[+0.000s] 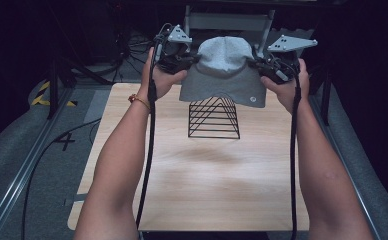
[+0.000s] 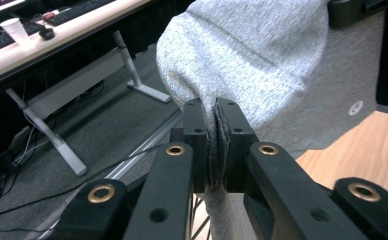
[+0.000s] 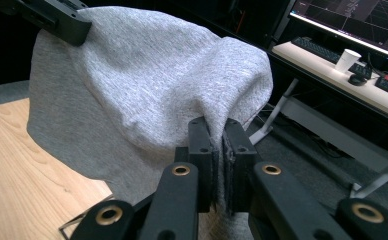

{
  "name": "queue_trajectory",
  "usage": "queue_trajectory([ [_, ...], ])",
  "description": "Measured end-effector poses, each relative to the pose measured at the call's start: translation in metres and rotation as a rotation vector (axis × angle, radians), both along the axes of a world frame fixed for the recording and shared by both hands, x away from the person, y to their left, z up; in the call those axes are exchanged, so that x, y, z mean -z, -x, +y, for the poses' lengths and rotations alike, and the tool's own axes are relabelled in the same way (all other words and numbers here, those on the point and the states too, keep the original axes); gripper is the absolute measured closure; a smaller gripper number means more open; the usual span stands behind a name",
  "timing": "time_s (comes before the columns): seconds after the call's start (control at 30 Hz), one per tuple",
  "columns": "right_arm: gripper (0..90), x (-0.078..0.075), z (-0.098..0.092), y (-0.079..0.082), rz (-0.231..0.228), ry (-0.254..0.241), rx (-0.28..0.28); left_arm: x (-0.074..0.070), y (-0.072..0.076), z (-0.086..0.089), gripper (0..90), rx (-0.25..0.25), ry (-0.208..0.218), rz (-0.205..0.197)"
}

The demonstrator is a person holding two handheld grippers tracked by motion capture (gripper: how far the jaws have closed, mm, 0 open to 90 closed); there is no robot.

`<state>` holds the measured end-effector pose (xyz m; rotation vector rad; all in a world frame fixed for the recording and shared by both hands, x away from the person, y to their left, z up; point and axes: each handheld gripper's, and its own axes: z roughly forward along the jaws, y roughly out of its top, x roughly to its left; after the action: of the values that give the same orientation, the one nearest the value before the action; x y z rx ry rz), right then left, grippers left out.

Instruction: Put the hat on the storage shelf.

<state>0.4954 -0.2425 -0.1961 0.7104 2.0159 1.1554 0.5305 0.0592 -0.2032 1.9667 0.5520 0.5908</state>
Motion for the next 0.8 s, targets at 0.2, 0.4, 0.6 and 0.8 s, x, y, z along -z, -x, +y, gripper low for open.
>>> queue_trajectory([
  [0.2, 85.3, 0.005, -0.004, -0.007, 0.015, -0.018, -0.001, 0.008, -0.007, -0.002, 84.6, 0.006, 0.011, 0.021],
  [0.4, 85.2, 0.012, -0.006, -0.006, 0.034, -0.018, -0.017, 0.017, -0.006, 0.001, 84.6, 0.033, 0.045, 0.035],
  [0.6, 85.3, 0.011, -0.009, 0.005, 0.024, -0.023, -0.051, 0.016, 0.006, 0.008, 84.6, 0.061, 0.064, 0.022],
  [0.8, 85.2, 0.012, -0.009, 0.017, 0.019, -0.016, -0.068, 0.020, 0.018, 0.013, 84.6, 0.081, 0.060, 0.011],
])
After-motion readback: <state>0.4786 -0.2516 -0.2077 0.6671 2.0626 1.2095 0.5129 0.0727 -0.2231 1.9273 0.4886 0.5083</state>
